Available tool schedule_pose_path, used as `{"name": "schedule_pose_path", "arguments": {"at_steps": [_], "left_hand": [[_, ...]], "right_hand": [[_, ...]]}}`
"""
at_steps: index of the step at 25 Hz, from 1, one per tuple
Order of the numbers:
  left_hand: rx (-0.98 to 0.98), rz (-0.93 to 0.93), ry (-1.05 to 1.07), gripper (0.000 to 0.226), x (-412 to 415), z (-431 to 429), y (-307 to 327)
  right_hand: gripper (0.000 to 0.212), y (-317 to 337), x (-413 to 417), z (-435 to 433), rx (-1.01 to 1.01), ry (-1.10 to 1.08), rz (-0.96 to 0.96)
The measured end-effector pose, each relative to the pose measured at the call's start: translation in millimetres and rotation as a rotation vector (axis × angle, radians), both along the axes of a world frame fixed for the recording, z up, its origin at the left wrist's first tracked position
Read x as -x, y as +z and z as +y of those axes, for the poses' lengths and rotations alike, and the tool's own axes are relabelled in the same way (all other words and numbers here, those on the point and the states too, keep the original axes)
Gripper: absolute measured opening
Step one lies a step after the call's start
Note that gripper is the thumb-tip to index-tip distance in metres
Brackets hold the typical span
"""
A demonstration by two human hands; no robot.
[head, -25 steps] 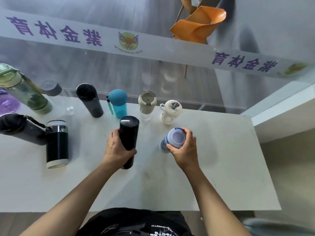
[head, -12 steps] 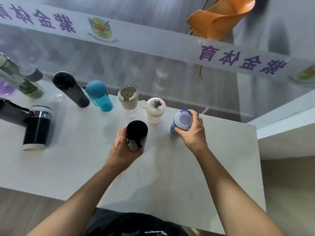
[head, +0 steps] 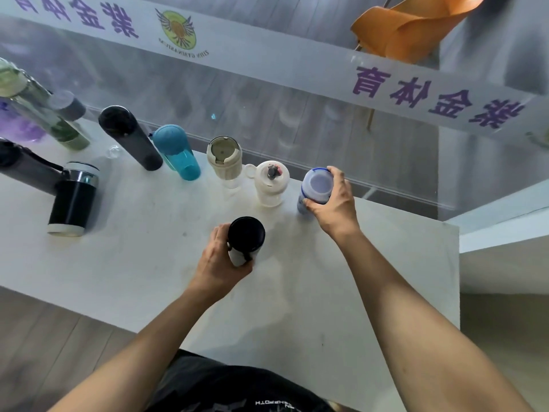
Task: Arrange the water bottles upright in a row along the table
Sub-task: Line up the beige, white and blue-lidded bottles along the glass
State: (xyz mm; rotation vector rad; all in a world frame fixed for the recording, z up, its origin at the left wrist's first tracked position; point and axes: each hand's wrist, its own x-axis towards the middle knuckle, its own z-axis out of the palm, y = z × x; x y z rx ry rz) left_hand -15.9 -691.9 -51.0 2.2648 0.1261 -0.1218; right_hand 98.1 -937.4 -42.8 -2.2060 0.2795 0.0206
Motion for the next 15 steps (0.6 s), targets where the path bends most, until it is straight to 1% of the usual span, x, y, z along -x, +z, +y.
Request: {"name": "schedule_pose_path", "arguments": {"at_steps": [4, 7, 8, 9, 11, 12, 13, 15], "left_hand": [[-0.001, -0.001, -0.012, 0.062, 1.3, -3.4, -2.5], [0.008, 0.011, -0.033, 0.061, 0.3, -5.9, -1.2], [0.015, 0.007, -0.040, 0.061, -0.4, -7.4, -0.7], [0.019, -0.001, -0.046, 0.062, -1.4, -9.3, -1.0], [0.020, -0.014, -0.064, 0.064, -4.5, -16.5, -1.2], [0.022, -0.016, -0.081, 0.065, -6.9, -22.6, -1.4], [0.027, -0.019, -0.105, 0.065, -9.6, -29.8, -1.6], [0.045, -0.029, -0.171, 0.064, -14.7, -47.3, -1.6]], "right_hand": [[0.087, -5.7, -1.7, -1.4, 0.047, 0.008, -0.022], [0.099, -3.1, -0.8, -3.7, 0.079, -0.002, 0.023], [0.101, 0.1, 2.9, -3.7, 0.115, -0.017, -0.002], [0.098, 4.6, 9.3, -3.3, 0.159, -0.030, -0.069], [0.077, 14.1, 32.1, 0.2, 0.191, -0.042, -0.249], [0.066, 18.5, 47.9, 2.2, 0.135, -0.028, -0.276], [0.059, 22.4, 66.2, 5.1, 0.021, 0.005, -0.242], [0.056, 26.8, 101.4, 10.0, -0.183, 0.115, -0.106]]}}
